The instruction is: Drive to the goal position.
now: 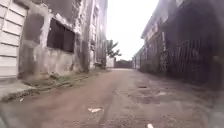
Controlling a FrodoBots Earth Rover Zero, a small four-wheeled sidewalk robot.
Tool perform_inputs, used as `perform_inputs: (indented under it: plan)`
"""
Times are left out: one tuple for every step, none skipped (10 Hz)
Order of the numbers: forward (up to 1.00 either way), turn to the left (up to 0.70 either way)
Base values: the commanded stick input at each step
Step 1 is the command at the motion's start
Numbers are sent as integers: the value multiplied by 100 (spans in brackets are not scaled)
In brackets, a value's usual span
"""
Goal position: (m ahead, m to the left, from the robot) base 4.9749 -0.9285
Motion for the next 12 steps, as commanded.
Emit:
perform_inputs:
  plan:
    - [70,0]
    - [70,0]
    - [70,0]
    - [70,0]
    - [70,0]
    - [70,0]
    - [70,0]
    - [70,0]
    - [70,0]
    - [70,0]
    - [70,-35]
    - [70,-35]
